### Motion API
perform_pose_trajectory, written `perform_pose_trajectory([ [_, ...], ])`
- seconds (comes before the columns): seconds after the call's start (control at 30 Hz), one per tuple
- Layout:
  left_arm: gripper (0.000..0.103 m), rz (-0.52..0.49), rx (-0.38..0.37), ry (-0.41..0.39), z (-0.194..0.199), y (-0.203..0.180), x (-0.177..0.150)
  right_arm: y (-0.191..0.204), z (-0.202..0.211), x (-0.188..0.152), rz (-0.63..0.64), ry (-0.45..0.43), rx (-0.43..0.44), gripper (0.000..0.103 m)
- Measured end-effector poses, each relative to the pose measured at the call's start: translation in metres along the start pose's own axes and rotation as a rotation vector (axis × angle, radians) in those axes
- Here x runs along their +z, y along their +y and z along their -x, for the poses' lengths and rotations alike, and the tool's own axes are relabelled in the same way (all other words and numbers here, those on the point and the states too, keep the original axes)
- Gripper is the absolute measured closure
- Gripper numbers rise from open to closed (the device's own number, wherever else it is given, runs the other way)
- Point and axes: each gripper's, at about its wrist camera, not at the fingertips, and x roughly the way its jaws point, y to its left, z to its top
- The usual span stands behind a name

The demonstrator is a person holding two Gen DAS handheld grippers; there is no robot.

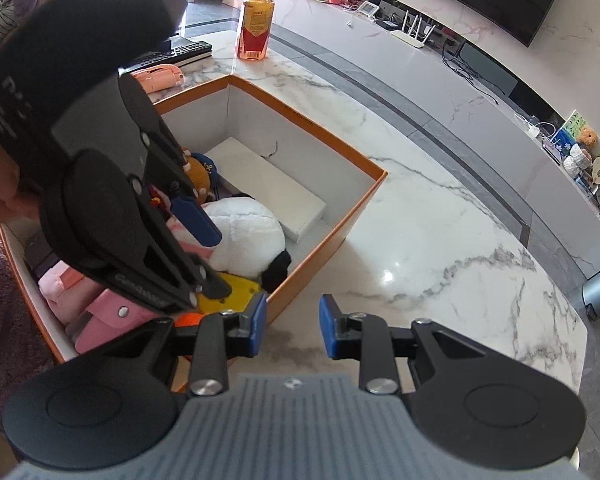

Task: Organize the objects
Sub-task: 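Withdraw both grippers up and back from the orange box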

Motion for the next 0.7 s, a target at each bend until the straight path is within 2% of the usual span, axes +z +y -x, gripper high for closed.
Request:
perform_pose_trajectory([
  [0.1, 0.071, 0.005, 0.011, -0.064, 0.023, -0.002, -0.005, 0.005, 0.006, 0.001, -0.009, -0.008, 0.005, 0.078],
  [0.3, 0.071, 0.015, 0.049, -0.225, 0.082, -0.014, -0.021, 0.018, 0.04, 0.006, -0.07, -0.055, -0.007, 0.077],
  [0.4, 0.071, 0.057, 0.07, -0.332, 0.118, -0.017, -0.032, 0.028, 0.065, 0.008, -0.125, -0.089, -0.027, 0.073],
  [0.43, 0.07, 0.072, 0.076, -0.366, 0.128, -0.019, -0.035, 0.031, 0.073, 0.008, -0.154, -0.098, -0.029, 0.069],
  [0.47, 0.065, 0.088, 0.085, -0.4, 0.138, -0.02, -0.04, 0.033, 0.08, 0.008, -0.189, -0.11, -0.027, 0.066],
  [0.57, 0.042, 0.137, 0.132, -0.504, 0.161, -0.025, -0.057, 0.039, 0.102, 0.004, -0.287, -0.168, -0.018, 0.057],
  [0.63, 0.036, 0.159, 0.171, -0.561, 0.17, -0.03, -0.068, 0.046, 0.113, -0.001, -0.337, -0.204, -0.046, 0.046],
  [0.7, 0.027, 0.179, 0.218, -0.59, 0.176, -0.034, -0.078, 0.054, 0.12, -0.006, -0.397, -0.227, -0.059, 0.045],
])
